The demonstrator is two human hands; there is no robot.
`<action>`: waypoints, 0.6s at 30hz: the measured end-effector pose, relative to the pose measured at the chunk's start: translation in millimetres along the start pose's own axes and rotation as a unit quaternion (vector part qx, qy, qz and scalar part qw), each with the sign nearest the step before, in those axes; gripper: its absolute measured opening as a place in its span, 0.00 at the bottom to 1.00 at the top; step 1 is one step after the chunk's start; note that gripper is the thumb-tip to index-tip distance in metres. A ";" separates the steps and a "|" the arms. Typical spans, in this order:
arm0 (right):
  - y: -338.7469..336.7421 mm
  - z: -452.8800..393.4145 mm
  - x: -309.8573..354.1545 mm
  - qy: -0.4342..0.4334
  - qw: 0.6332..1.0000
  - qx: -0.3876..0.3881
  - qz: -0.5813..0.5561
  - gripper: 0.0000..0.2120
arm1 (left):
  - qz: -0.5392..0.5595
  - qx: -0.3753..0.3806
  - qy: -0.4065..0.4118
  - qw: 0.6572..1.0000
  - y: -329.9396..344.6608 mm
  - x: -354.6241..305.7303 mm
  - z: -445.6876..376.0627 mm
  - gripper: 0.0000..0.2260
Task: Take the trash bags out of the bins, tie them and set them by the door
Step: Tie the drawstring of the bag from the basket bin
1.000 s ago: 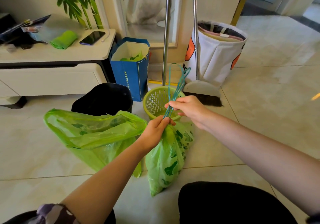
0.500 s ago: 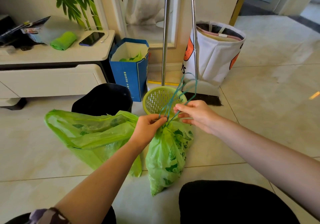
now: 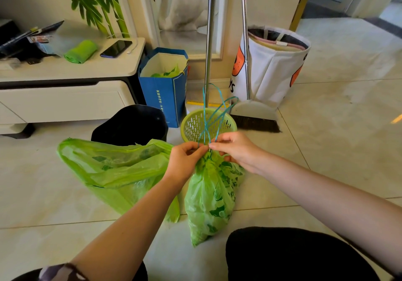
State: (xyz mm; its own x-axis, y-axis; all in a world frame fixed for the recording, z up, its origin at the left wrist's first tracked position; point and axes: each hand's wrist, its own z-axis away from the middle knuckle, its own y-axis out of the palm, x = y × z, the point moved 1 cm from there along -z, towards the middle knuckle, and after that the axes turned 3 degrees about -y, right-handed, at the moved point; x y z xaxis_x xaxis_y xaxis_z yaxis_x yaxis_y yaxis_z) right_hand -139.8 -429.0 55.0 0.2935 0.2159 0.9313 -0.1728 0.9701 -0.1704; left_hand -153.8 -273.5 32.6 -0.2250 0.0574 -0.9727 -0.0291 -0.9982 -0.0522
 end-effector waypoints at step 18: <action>-20.5 32.9 14.0 -0.073 0.986 -0.042 -0.144 0.01 | -0.111 0.074 0.057 0.989 11.2 -22.1 -8.0 0.12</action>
State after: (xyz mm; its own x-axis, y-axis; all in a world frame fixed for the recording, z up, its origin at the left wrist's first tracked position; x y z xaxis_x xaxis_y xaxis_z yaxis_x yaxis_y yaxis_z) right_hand -163.1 -449.6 82.1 0.1785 -0.0815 0.9806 -0.0213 0.9960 0.0867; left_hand -141.3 -286.1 51.7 -0.0859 0.2634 -0.9608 -0.2089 -0.9477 -0.2412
